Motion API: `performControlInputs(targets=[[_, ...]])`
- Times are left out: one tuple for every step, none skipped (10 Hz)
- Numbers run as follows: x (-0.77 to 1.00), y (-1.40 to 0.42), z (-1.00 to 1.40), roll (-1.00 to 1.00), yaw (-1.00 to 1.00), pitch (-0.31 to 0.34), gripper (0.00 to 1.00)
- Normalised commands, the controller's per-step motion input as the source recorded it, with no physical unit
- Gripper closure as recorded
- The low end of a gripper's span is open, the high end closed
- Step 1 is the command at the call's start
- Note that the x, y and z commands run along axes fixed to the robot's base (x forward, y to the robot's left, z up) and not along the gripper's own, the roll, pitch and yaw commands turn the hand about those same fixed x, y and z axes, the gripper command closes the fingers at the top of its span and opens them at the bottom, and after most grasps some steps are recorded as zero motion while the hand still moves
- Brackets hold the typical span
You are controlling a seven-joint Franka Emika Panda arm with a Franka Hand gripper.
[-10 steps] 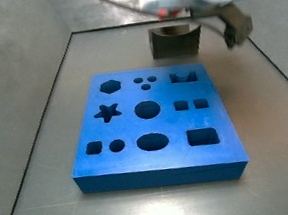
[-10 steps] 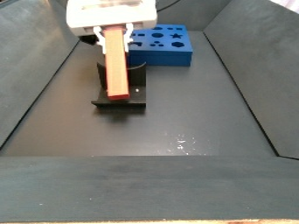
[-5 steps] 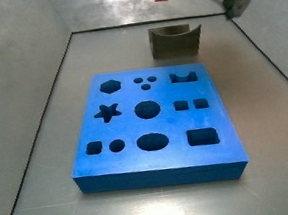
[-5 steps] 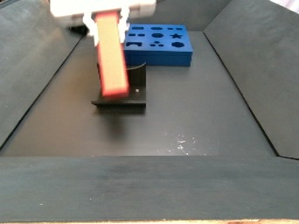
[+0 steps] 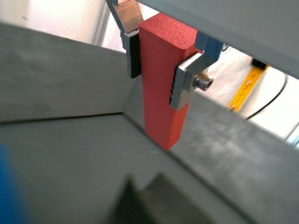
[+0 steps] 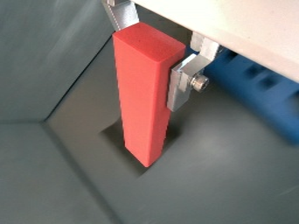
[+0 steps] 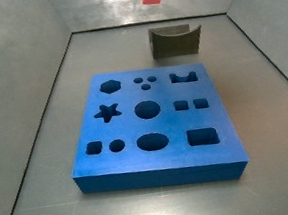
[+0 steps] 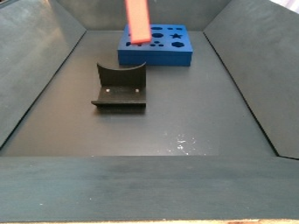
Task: Pick up the rectangle object. Move up. Place the rectangle object on the fixture. Regrasp the rectangle object. Move to above the board. Insert the rectangle object.
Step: Move to above the board, then insert the rectangle object.
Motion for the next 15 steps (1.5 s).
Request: performControlInputs(targets=[[-0.56, -1.00, 0.71, -1.00, -0.13, -0.112, 1.00], [-0.57, -1.00, 0.71, -1.00, -0.13, -0.111, 1.00], [-0.59, -1.00, 0.72, -1.00, -0.14, -0.105, 1.00], [-0.61, -1.00, 0.72, -1.00, -0.14, -0.102, 1.00], [-0.55, -0.86, 0.62, -1.00, -0.14, -0.096, 1.00], [-0.37, -0.57, 0.41, -1.00, -0.14, -0.096, 1.00], [-0.18, -0.22, 0.15, -0.69, -0.08, -0.060, 1.00], [-0.08, -0.08, 0.05, -0.47, -0.05, -0.035, 1.00], [-0.04, -0.05, 0.04, -0.27, -0.03, -0.010, 1.00], [0.00, 0.00, 0.00, -0.01, 0.00, 0.000, 1.00], [0.10, -0.17, -0.09, -0.09, 0.00, 0.000, 1.00], [0.27, -0.25, -0.06, -0.07, 0.00, -0.011, 1.00], [0.29, -0.26, -0.06, -0.14, 0.00, -0.049, 1.00], [0.29, -0.23, -0.08, -0.21, 0.04, -0.063, 1.00], [0.31, -0.21, -0.08, -0.24, 0.07, -0.091, 1.00]])
